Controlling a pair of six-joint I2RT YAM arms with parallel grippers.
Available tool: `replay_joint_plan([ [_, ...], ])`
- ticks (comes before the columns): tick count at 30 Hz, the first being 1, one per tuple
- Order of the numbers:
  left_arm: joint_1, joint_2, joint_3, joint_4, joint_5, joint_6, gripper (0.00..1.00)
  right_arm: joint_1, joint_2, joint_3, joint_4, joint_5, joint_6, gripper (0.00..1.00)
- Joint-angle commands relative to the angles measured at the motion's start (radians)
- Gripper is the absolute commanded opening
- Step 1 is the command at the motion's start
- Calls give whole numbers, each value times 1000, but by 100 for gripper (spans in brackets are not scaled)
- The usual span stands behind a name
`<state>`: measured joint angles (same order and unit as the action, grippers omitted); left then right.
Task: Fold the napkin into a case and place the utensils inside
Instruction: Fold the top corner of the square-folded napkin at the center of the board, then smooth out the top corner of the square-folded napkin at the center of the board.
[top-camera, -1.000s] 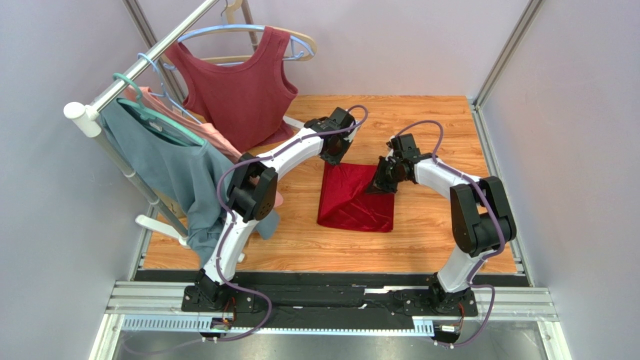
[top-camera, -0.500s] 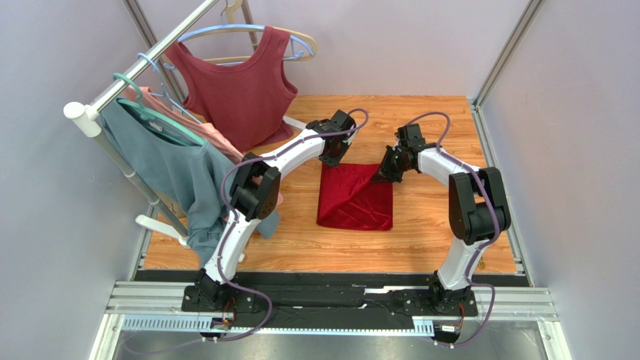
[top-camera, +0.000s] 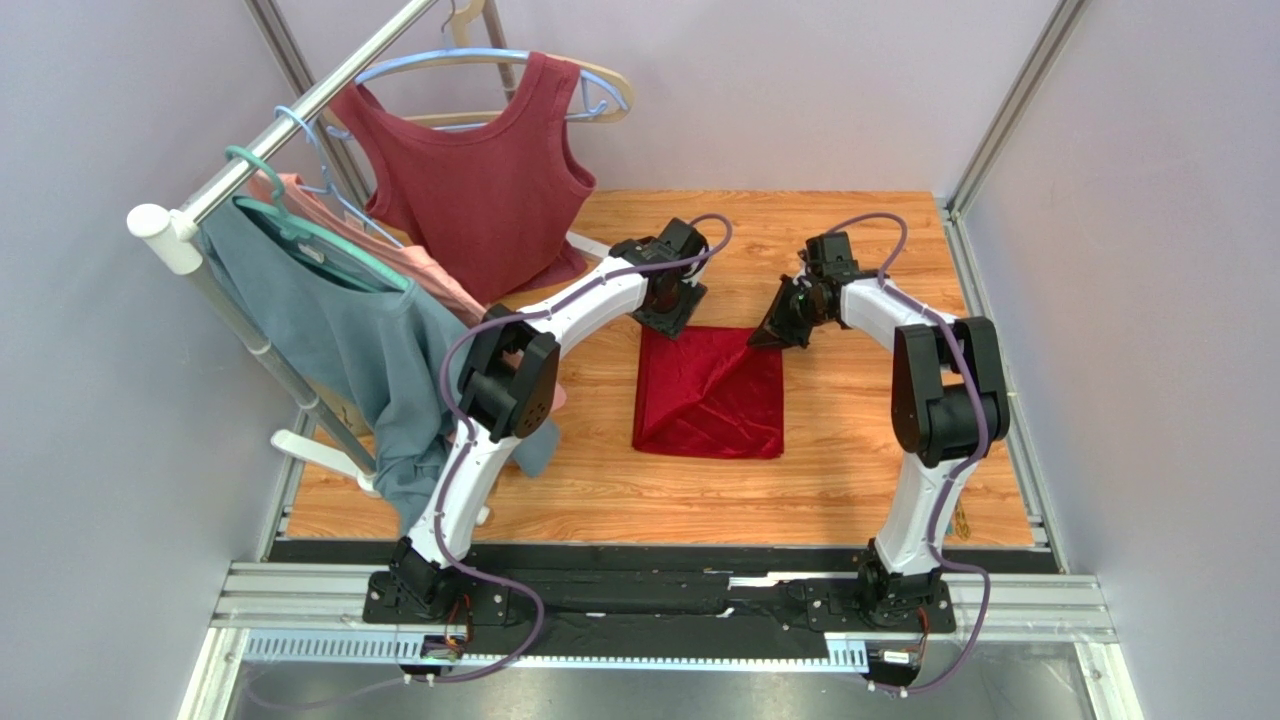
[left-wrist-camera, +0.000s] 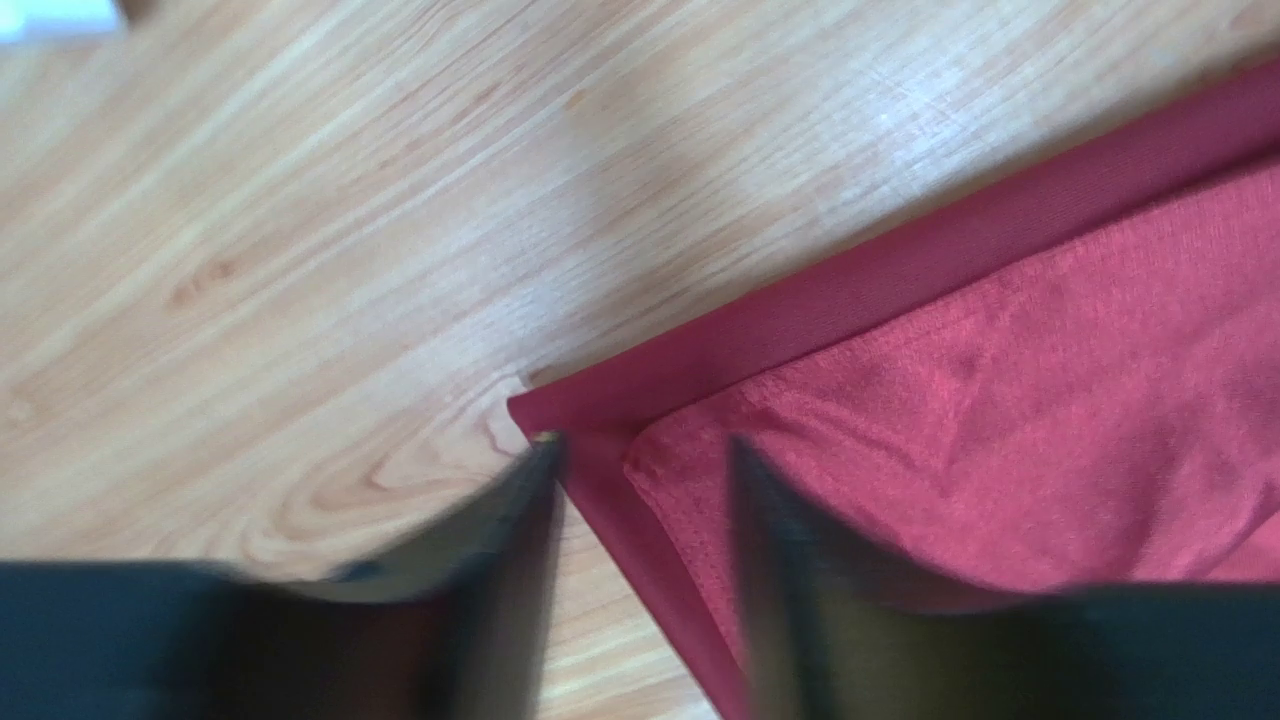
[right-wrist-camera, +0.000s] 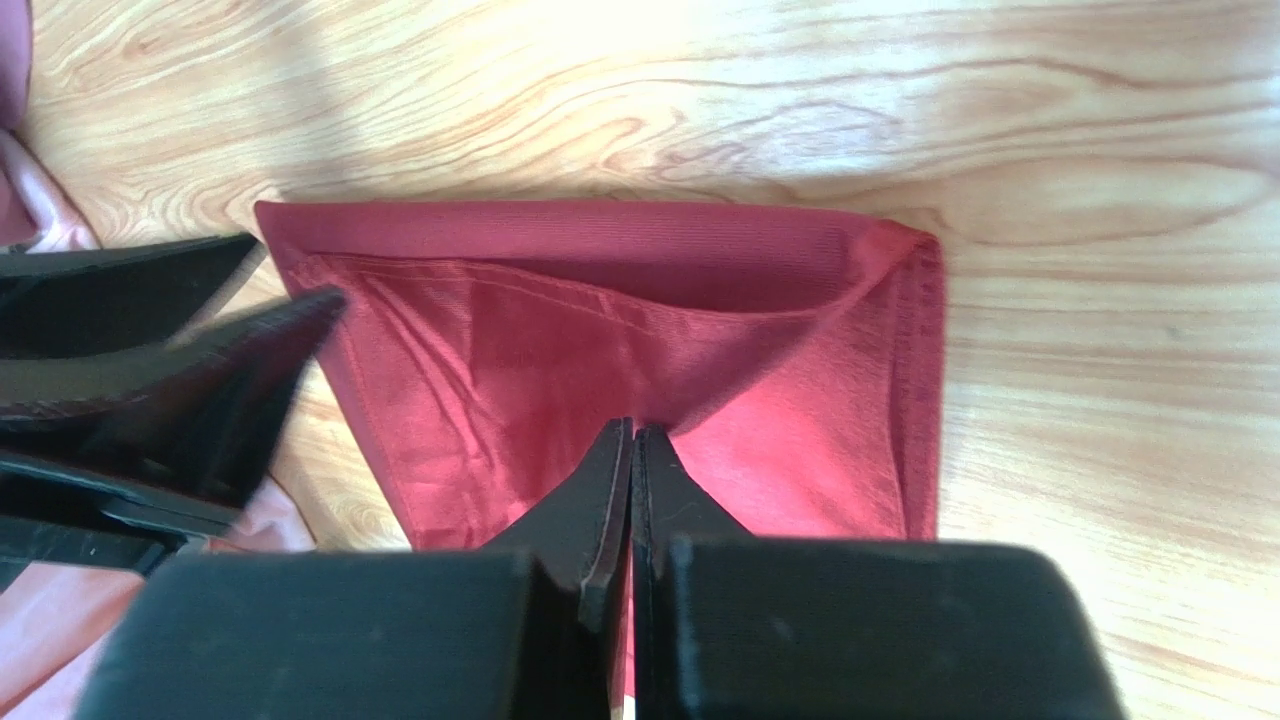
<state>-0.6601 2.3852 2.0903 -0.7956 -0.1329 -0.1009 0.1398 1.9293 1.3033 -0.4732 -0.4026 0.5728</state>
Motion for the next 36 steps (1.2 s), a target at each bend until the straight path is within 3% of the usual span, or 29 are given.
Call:
replay_joint_plan([
  [1, 7, -124, -27, -13, -63, -80, 76, -2, 14, 48, 2, -42, -31, 0],
  [5, 7, -291, -166, 24, -28, -132, 81, -11, 28, 56, 1, -56, -39, 0],
  [8, 5, -424, -318, 90, 116, -184, 68, -19, 43, 67, 2, -88, -44, 0],
  [11, -1, -518, -490, 203, 304, -258, 39, -20, 72, 94, 2, -111, -51, 0],
  [12, -4, -549, -568, 263, 337, -279, 33, -19, 83, 100, -1, -114, -51, 0],
  [14, -22, -575, -628, 324, 363, -278, 11, -20, 97, 113, -1, -128, -53, 0],
  [15, -26, -577, -665, 338, 365, -272, 8, -20, 100, 114, 1, -127, -53, 0],
  [21, -45, -549, -751, 447, 437, -261, 4, -19, 168, 139, 27, -134, -47, 0],
  [36, -78, -537, -977, 524, 391, -284, 2, -42, 299, 231, 38, -165, -45, 0],
])
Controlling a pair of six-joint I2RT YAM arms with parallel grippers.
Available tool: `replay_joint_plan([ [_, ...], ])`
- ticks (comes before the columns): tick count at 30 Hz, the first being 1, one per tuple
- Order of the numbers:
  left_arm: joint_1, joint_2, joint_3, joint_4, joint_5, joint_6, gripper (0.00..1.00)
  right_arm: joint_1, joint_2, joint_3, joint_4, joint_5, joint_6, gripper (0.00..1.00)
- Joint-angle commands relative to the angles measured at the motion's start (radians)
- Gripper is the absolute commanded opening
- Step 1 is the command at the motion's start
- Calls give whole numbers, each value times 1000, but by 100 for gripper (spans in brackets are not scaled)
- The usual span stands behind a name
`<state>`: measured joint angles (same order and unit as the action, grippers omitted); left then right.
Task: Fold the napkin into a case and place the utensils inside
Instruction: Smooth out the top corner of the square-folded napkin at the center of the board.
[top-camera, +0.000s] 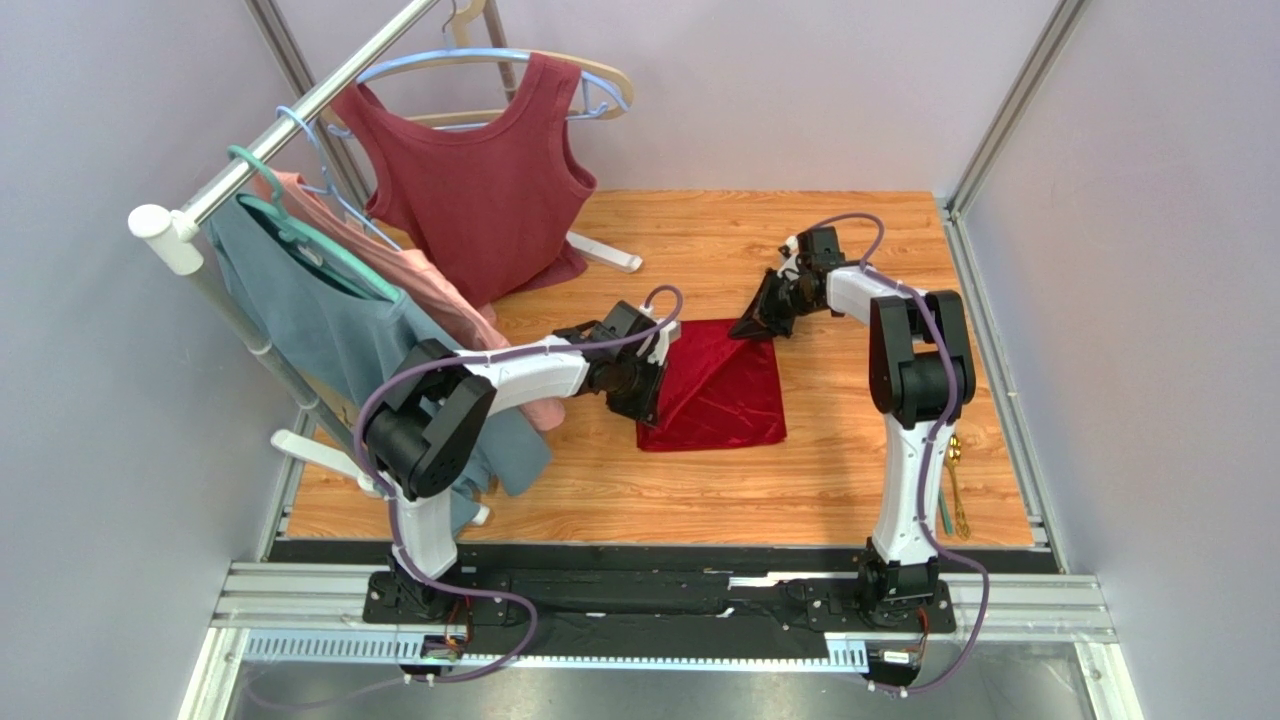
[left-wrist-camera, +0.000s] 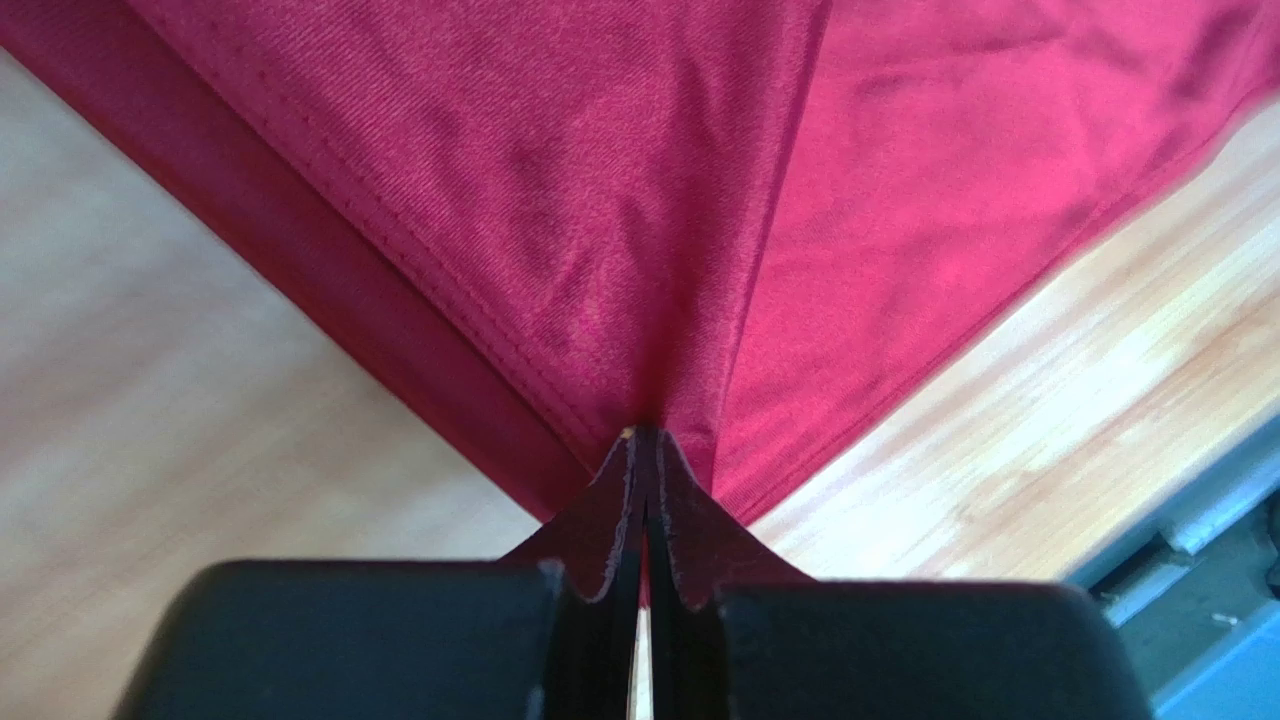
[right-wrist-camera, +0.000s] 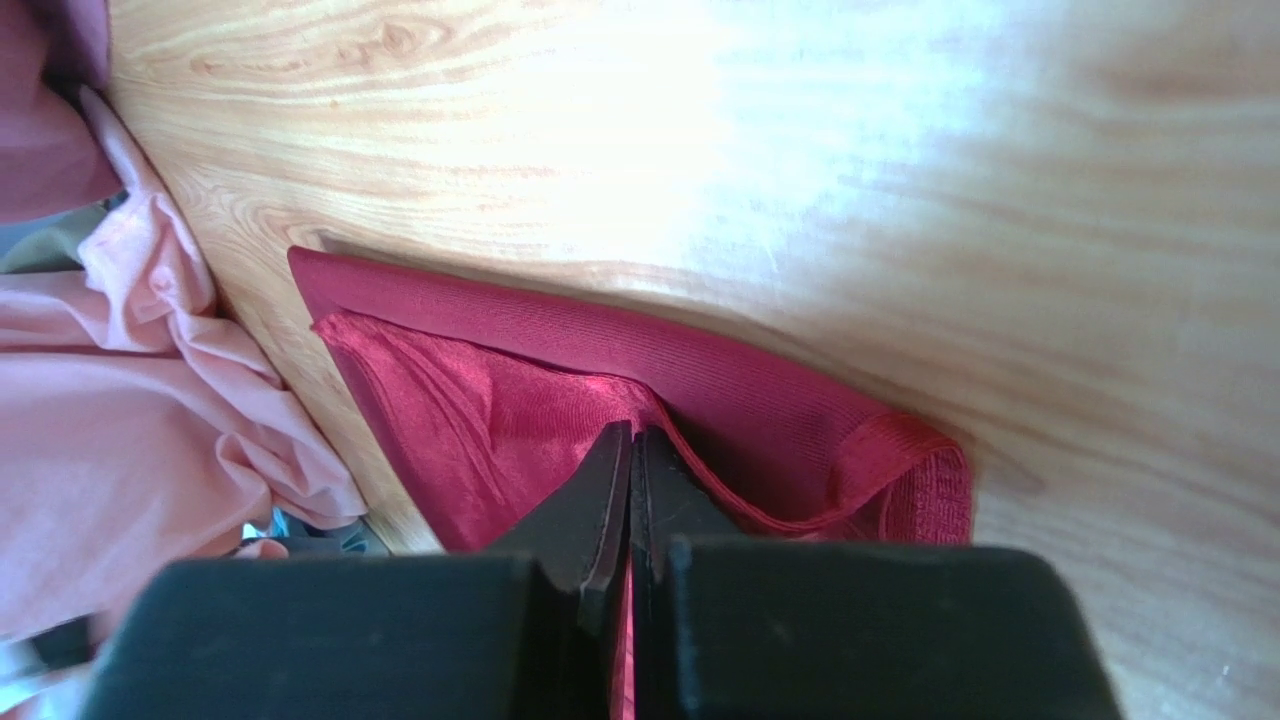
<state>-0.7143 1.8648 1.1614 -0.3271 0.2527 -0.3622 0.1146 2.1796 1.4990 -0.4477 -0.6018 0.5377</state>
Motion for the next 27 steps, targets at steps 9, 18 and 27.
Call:
replay_joint_plan([
  [9, -56, -110, -118, 13, -67, -4, 2, -27, 74, 101, -37, 40, -25, 0],
  [18, -60, -187, -68, 13, 22, -35, 11, -23, 36, 133, -89, 48, -39, 0],
  [27, -59, -72, -63, 22, 30, -60, 8, -32, 17, 164, -124, 65, -51, 0],
])
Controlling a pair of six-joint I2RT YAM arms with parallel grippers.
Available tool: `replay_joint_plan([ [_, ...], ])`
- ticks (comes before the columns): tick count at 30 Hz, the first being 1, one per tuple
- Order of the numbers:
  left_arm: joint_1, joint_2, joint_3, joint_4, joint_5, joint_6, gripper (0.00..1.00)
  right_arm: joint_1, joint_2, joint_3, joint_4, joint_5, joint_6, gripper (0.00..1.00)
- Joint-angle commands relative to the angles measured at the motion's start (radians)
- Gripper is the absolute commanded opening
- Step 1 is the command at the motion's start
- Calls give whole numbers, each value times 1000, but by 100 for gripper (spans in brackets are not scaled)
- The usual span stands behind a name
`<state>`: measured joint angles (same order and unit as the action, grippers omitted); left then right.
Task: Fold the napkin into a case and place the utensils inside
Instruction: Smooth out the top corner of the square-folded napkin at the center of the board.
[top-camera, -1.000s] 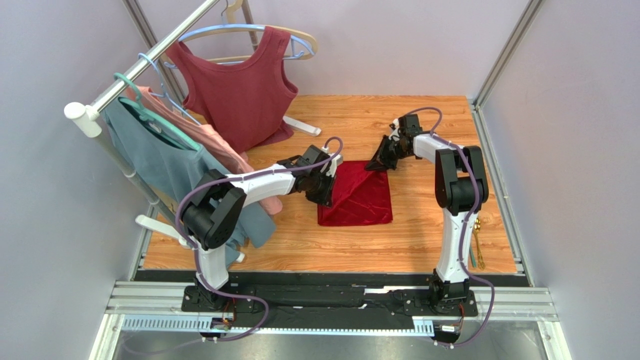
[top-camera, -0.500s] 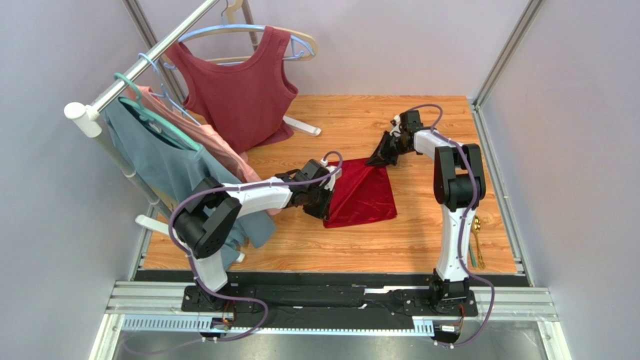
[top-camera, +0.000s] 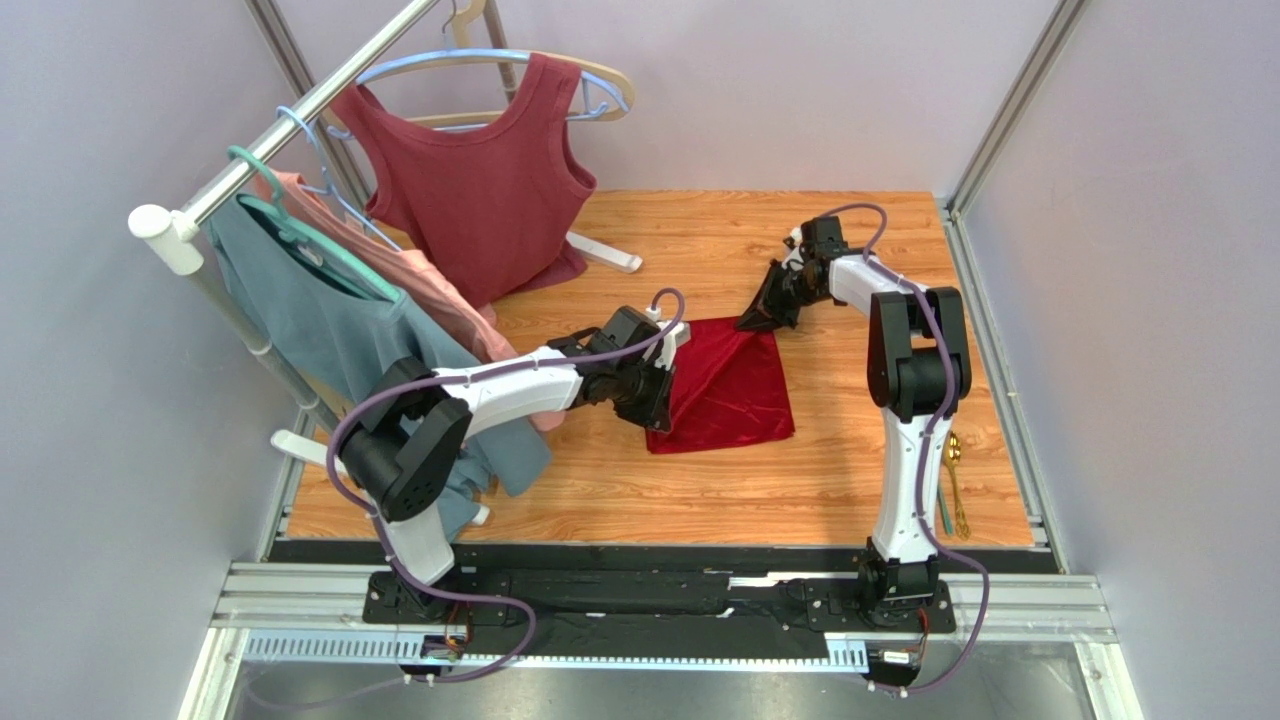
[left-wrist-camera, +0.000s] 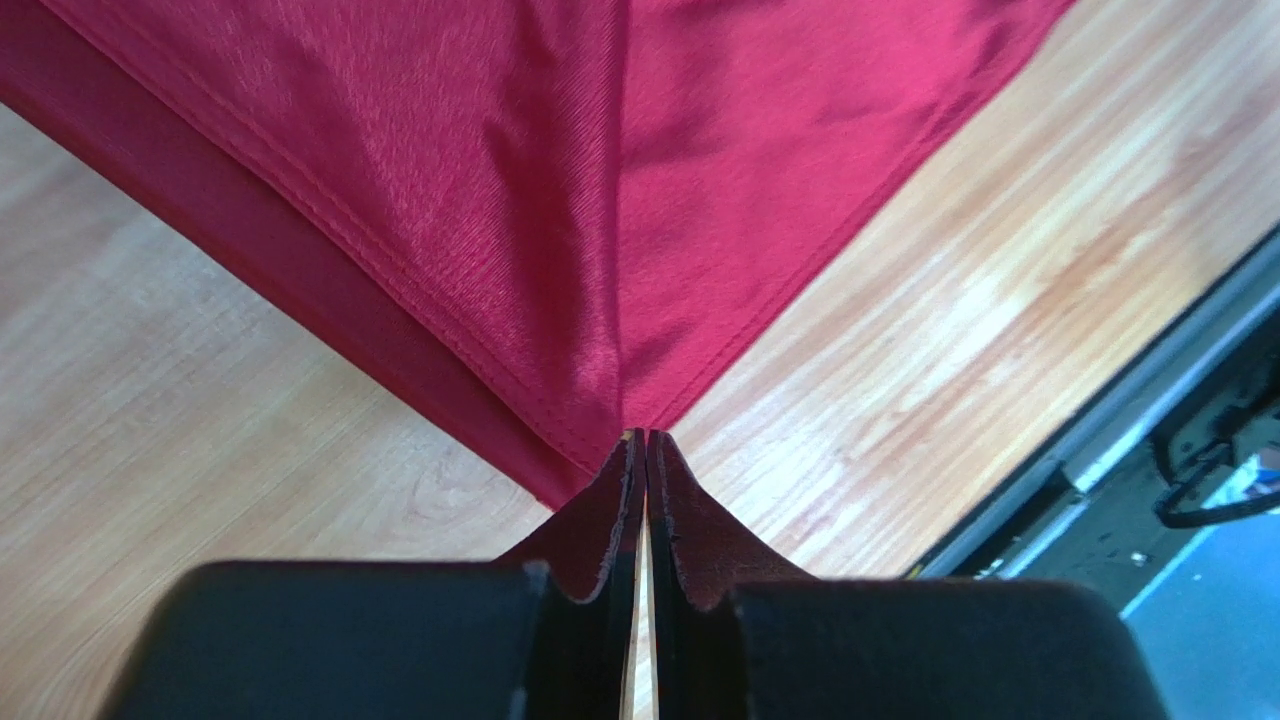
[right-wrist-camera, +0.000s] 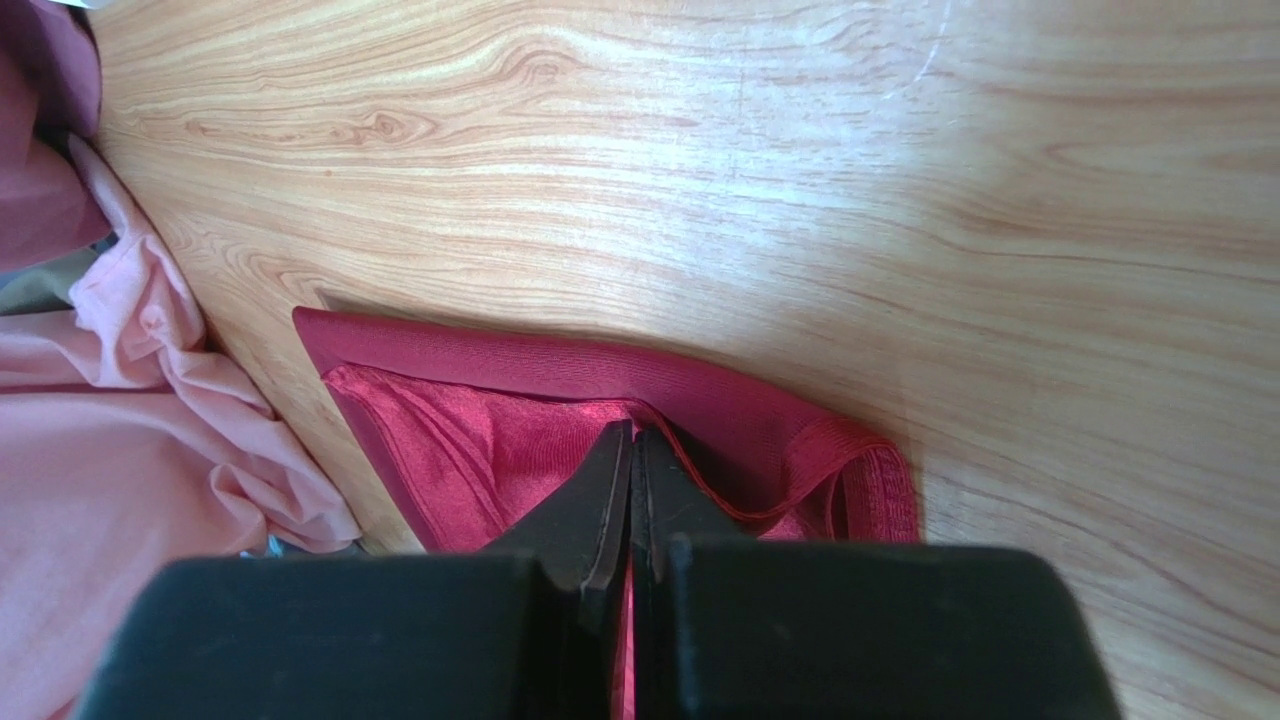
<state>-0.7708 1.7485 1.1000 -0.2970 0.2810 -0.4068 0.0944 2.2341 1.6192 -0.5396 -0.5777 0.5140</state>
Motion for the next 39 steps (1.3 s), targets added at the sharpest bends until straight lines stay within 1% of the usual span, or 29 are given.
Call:
replay_joint_plan([
  [1, -4, 52, -24, -5, 0, -15, 8, -18, -30, 42, -34, 39, -25, 0],
  [4, -4, 58, -80, 34, 3, -32, 8, -22, -19, 47, -33, 62, -37, 0],
  [7, -10, 74, -98, 59, 29, -41, 8, -36, 4, 62, -39, 55, -43, 0],
  [10, -59, 59, -91, 59, 15, -41, 8, -45, 9, 94, -57, 71, -68, 0],
  [12, -96, 39, -86, 59, 3, -44, 8, -47, -1, 131, -107, 101, -95, 0],
  [14, -108, -10, -86, 59, 10, -66, 14, -45, -40, 142, -141, 142, -123, 1],
  [15, -111, -33, -88, 61, 15, -73, 19, -44, -69, 128, -161, 153, -127, 2],
  [16, -111, -82, -86, 56, 15, -85, 31, -41, -95, 116, -169, 183, -134, 9],
  [17, -111, -105, -78, 44, -9, -90, 37, -36, -125, 104, -180, 205, -135, 14],
  [18, -111, -127, -63, 24, -32, -89, 52, -32, -190, 70, -209, 231, -135, 19],
  [19, -110, -154, -16, -32, -57, -81, 61, -21, -218, 50, -224, 280, -128, 29],
  [21, -95, -161, 43, -101, -109, -72, 76, -6, -316, -13, -247, 314, -115, 35],
  [22, -70, -149, 96, -114, -120, -63, 78, 17, -355, -103, -241, 320, -112, 39],
  [24, -23, -112, 153, -146, -99, -47, 79, 42, -427, -206, -189, 314, -86, 43],
  [25, 28, -65, 196, -142, -91, -29, 79, 71, -508, -323, -162, 293, -80, 45],
  [26, 51, -43, 210, -130, -73, -17, 79, 83, -542, -375, -107, 283, -62, 46],
  [27, 71, -15, 227, -128, -62, -4, 79, 100, -579, -430, -82, 279, -49, 46],
  [28, 97, 44, 288, -145, -52, 26, 79, 122, -631, -518, -54, 260, -39, 46],
  [29, 128, 72, 317, -160, -74, 37, 79, 129, -655, -568, 11, 247, -32, 46],
  [30, 143, 118, 345, -186, -77, 51, 79, 134, -674, -603, 36, 240, -16, 44],
  [32, 166, 157, 411, -186, -81, 71, 79, 143, -694, -677, 94, 231, -17, 41],
  [35, 177, 256, 517, -243, -120, 114, 79, 143, -670, -706, 99, 259, -40, 34],
  [36, 179, 297, 541, -275, -134, 109, 79, 143, -659, -711, 95, 266, -45, 28],
  [38, 183, 318, 575, -277, -150, 106, 78, 143, -634, -722, 92, 286, -45, 26],
  [39, 185, 333, 586, -277, -161, 103, 76, 145, -628, -734, 93, 294, -42, 25],
])
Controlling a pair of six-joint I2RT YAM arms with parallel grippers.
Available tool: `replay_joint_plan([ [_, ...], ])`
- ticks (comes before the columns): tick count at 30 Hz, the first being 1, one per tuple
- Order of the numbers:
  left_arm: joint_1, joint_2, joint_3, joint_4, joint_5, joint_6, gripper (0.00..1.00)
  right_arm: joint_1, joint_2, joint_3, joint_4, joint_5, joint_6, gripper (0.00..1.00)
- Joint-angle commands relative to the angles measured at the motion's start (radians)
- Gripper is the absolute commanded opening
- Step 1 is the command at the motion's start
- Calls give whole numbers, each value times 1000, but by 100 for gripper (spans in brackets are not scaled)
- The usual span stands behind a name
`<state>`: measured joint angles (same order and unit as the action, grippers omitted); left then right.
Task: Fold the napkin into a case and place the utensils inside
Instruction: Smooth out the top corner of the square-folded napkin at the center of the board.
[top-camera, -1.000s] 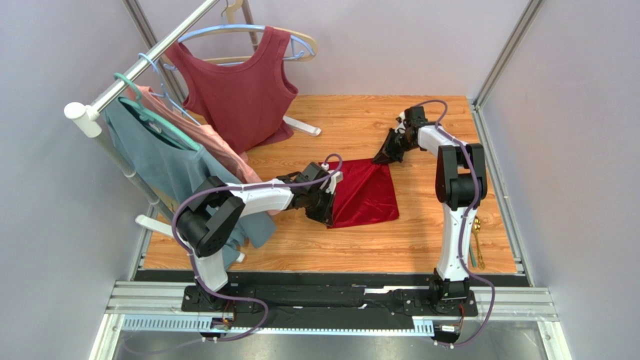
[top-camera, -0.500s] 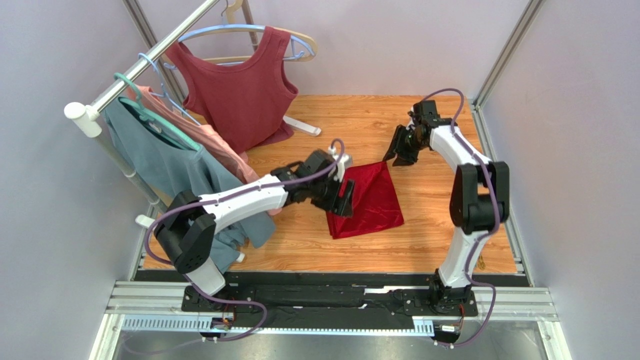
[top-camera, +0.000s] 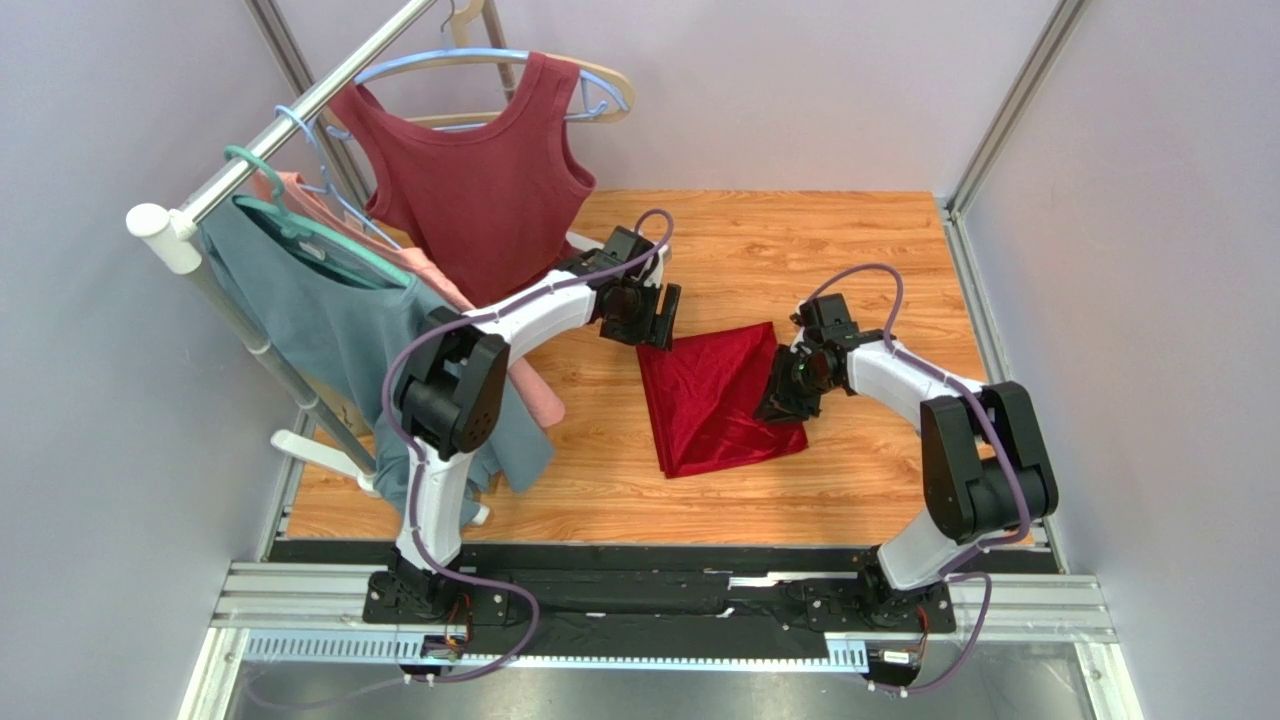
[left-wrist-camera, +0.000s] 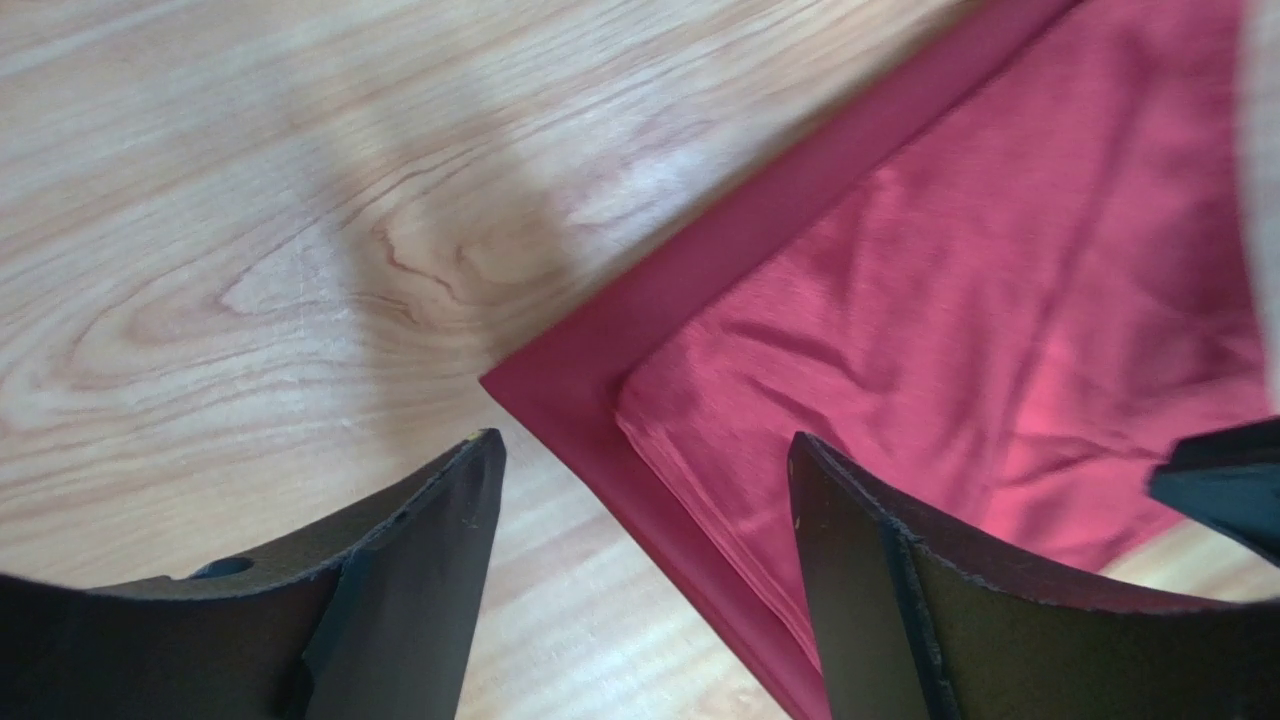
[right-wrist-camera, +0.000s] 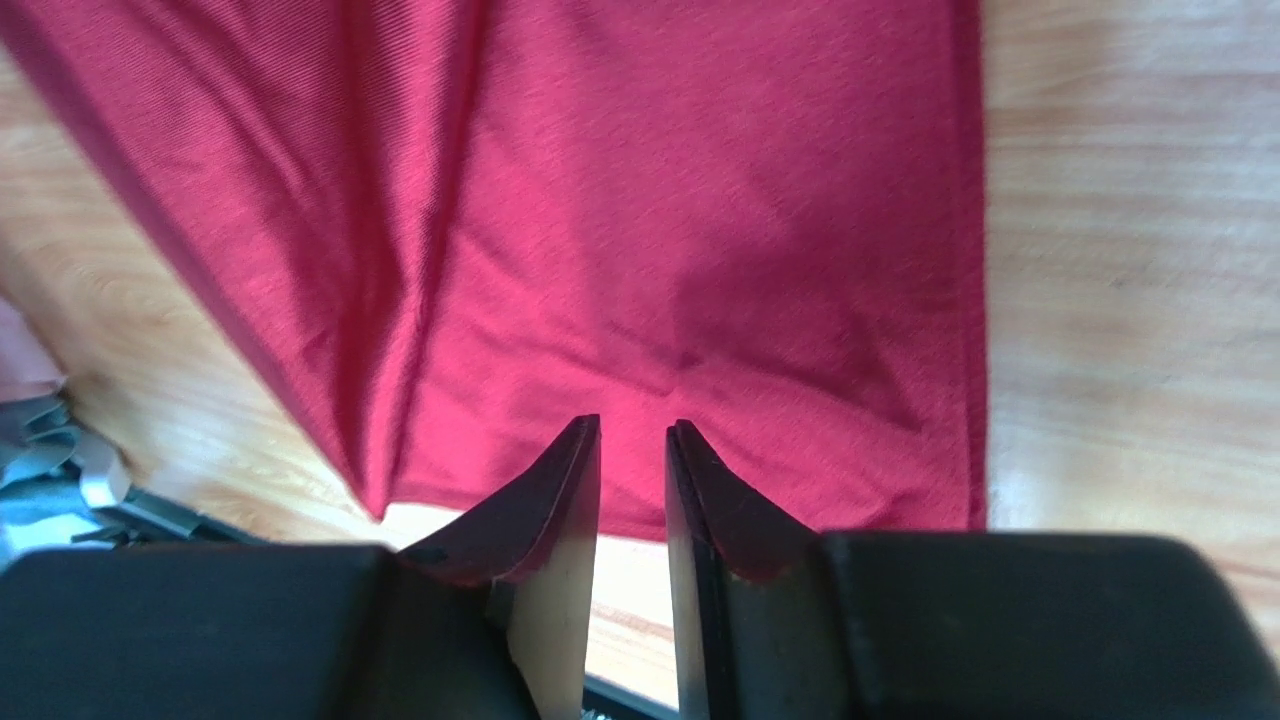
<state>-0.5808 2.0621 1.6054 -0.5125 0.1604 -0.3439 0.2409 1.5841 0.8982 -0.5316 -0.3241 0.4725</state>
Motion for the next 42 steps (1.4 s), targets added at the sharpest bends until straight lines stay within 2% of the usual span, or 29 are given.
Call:
replay_joint_plan([
  [1, -5, 26, 88, -69, -54, 39, 74, -2, 28, -18, 85, 58, 5, 25],
  [5, -5, 27, 68, -66, -72, 31, 70, -2, 56, -27, 87, 99, 0, 25],
  [8, -4, 24, 45, -57, -50, 19, 61, -3, 82, -24, 90, 108, 2, 25],
  [12, -8, -57, -67, 52, -48, 3, 45, -3, 100, -22, 102, 88, 3, 24],
  [15, -11, -100, -107, 106, -64, 5, 42, -2, 106, -25, 105, 89, 0, 24],
  [19, -11, -70, -65, 95, -36, 6, 37, -2, 117, -25, 104, 82, -2, 24],
  [23, -10, -43, -41, 86, -42, 8, 25, -2, 116, -31, 107, 82, -8, 23],
  [36, -11, 35, 22, 22, -105, 26, 38, -3, 120, -35, 114, 68, -14, 21],
  [40, -10, 50, 25, 3, -118, 29, 39, -2, 125, -36, 117, 63, -14, 20],
  [42, -10, 62, 33, -1, -111, 32, 36, -3, 125, -38, 119, 62, -15, 20],
])
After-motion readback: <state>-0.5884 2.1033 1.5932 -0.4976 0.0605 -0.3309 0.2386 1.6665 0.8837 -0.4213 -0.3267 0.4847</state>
